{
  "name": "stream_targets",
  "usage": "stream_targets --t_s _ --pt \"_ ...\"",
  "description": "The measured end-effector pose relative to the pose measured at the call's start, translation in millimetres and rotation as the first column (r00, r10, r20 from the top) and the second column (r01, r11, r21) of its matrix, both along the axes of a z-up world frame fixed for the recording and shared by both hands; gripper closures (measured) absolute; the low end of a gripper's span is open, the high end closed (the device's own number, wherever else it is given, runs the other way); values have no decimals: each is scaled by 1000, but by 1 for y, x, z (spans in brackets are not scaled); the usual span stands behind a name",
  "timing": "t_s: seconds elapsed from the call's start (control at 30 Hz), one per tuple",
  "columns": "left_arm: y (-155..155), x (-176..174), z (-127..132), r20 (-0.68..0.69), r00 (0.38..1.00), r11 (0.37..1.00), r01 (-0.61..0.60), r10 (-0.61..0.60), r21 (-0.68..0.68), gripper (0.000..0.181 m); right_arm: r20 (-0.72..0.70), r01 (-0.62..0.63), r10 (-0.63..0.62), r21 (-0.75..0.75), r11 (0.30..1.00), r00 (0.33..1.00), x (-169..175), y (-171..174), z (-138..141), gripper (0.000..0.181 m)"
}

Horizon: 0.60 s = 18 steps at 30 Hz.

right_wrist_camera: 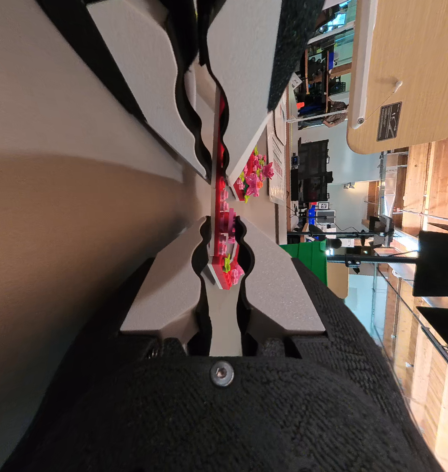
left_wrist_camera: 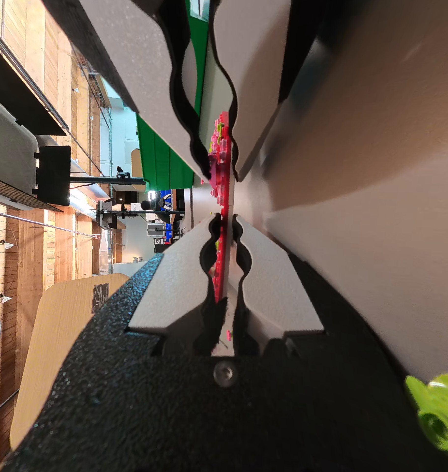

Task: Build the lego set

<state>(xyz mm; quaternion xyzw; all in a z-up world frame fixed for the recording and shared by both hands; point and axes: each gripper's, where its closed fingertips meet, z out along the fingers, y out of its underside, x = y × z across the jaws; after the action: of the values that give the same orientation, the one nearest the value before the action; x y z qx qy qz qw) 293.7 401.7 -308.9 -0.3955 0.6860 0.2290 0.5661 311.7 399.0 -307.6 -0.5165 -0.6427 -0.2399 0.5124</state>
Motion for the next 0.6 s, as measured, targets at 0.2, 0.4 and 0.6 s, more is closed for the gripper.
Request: stream_targets --t_s 0.2,0.4,0.6 --pt "1 0 -1 0 1000 1000 -11 11 -13 175 -80 11 -18 -87 996 997 1 -4 -2 148" --pt "2 -4 -7 11 1000 992 -24 25 -126 172 -284 34 -44 -39 999 958 27 -13 16 125" --pt "-7 -2 -5 61 998 959 -9 27 -284 161 -417 135 -69 130 982 906 54 -14 52 127"
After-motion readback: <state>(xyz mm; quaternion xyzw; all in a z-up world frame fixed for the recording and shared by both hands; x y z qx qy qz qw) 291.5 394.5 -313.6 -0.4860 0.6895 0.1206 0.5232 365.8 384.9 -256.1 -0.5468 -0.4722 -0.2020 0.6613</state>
